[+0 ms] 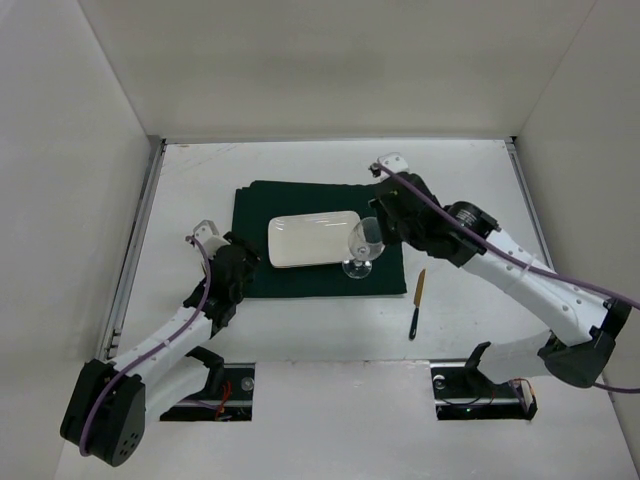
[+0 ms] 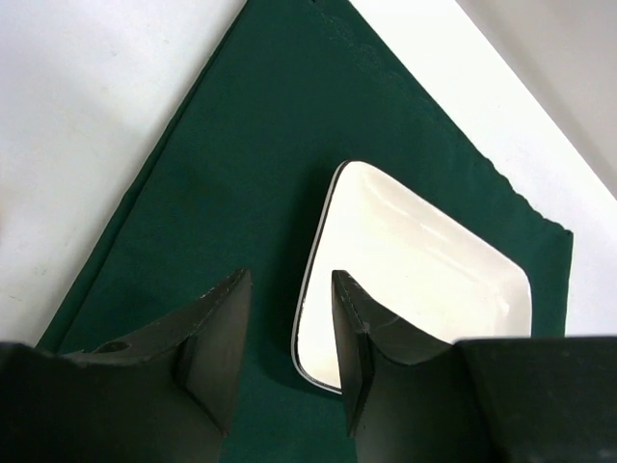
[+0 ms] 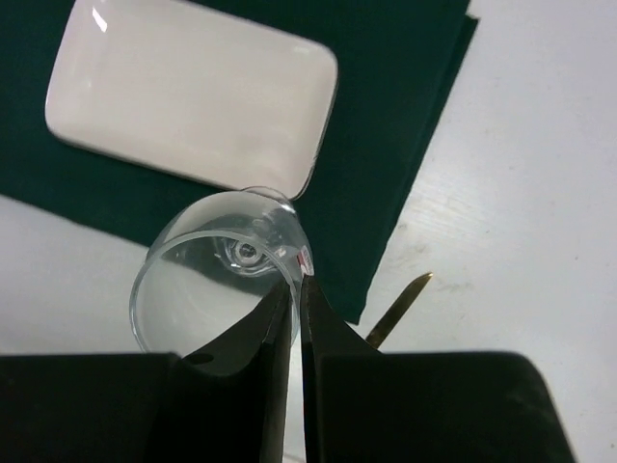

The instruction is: Set the dinner table for one person

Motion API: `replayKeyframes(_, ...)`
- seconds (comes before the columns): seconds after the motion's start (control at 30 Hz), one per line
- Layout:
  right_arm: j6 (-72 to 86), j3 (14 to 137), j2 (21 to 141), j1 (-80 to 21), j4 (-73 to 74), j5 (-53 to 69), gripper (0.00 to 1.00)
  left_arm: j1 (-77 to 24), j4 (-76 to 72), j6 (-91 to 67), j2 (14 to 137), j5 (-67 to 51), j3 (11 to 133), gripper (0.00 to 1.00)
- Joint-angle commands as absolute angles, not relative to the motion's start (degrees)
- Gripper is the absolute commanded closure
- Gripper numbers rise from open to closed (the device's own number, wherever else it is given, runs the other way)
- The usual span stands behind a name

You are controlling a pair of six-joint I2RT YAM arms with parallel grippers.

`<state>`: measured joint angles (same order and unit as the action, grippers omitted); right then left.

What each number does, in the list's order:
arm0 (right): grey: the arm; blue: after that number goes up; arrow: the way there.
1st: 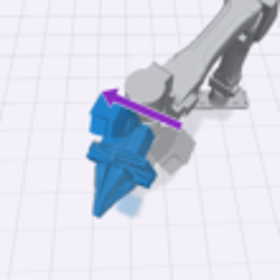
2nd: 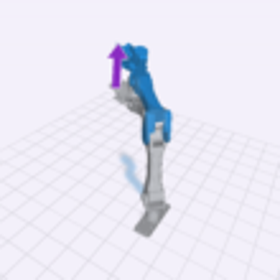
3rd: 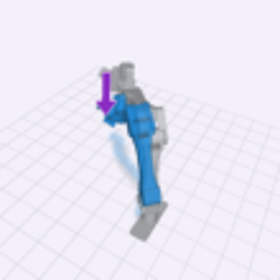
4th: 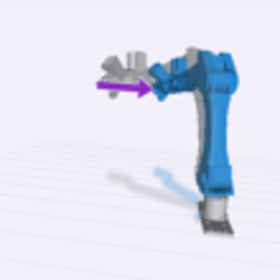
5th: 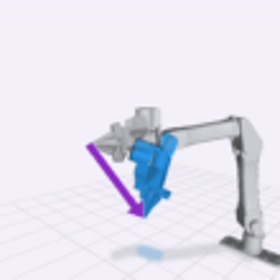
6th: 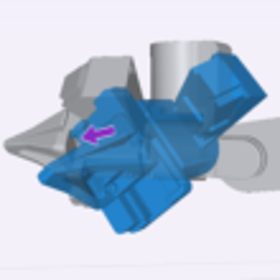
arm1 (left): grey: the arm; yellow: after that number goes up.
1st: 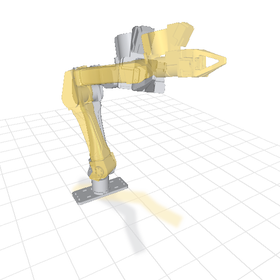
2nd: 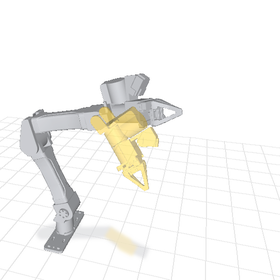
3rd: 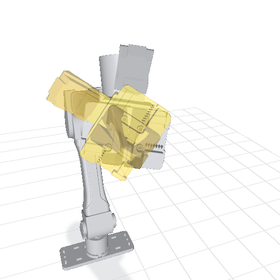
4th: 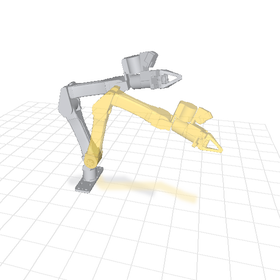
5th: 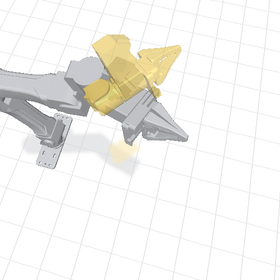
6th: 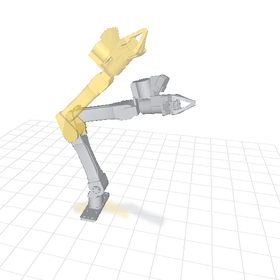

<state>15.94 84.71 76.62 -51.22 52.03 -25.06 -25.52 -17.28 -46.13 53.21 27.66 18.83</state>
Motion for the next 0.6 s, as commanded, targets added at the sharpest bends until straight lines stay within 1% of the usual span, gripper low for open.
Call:
replayKeyframes(0.0,13.28,91.48,74.7,-48.13,46.23,-24.87,0.89,-24.74,-20.04,-46.14,53.26,26.19,17.67,0.63)
replayKeyframes(0.17,12.04,95.88,79.7,-40.49,42.72,-25.75,0.89,-24.65,-20.57,-46.41,53.09,25.58,17.23,0.63)
replayKeyframes(0.37,12.39,100.28,87.61,-31.7,38.59,-23.47,0.89,-24.48,-20.57,-46.41,52.82,25.58,16.35,0.63)
replayKeyframes(0.57,12.22,103.88,94.82,-27.03,36.65,-22.59,0.89,-24.3,-21.18,-46.41,53.7,25.58,16.17,0.63)
